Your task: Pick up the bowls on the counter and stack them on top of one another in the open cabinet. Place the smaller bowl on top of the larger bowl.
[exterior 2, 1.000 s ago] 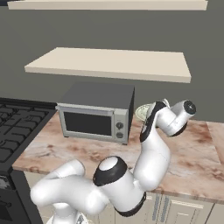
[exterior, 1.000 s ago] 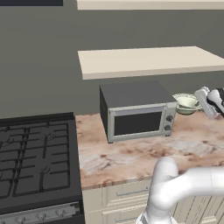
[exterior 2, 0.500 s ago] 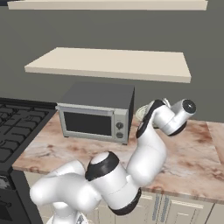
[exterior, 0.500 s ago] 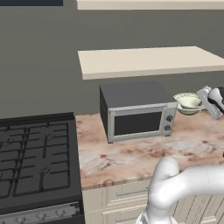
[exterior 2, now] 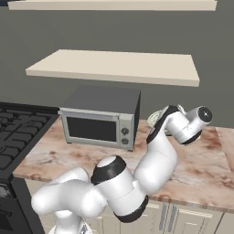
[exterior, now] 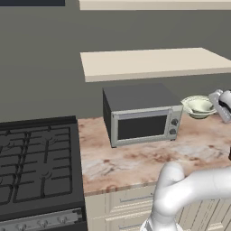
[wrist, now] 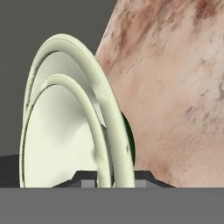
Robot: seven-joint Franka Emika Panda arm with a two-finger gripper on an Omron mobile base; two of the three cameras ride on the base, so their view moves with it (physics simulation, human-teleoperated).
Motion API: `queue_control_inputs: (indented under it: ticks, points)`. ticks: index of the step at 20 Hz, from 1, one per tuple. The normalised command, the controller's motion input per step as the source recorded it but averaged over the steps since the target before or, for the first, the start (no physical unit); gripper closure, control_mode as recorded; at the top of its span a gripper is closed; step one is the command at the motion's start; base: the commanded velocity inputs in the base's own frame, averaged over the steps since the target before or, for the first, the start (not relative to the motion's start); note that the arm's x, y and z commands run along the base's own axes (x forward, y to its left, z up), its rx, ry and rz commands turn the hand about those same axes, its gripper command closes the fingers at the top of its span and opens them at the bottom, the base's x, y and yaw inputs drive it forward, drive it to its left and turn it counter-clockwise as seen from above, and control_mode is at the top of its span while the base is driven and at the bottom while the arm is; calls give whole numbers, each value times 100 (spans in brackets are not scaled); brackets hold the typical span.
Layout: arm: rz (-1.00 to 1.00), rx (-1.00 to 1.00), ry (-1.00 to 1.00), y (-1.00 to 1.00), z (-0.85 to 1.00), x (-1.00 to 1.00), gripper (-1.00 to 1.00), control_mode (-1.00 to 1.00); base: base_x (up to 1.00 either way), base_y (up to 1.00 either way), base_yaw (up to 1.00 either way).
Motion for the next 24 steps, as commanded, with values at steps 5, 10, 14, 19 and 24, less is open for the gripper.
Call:
queue_control_inputs:
  ticks: [5, 10, 14, 19, 24]
  points:
    - [0, 0, 0, -35, 25, -18, 100, -100, 0, 0, 0]
    - [0, 0, -1, -28, 33, -33, 100, -100, 0, 0, 0]
    - [0, 0, 0, -23, 29, -43, 100, -100, 0, 0, 0]
    - [0, 0, -5, -20, 33, -54, 100, -100, 0, 0, 0]
    - [0, 0, -5, -10, 39, -59, 100, -100, 0, 0, 0]
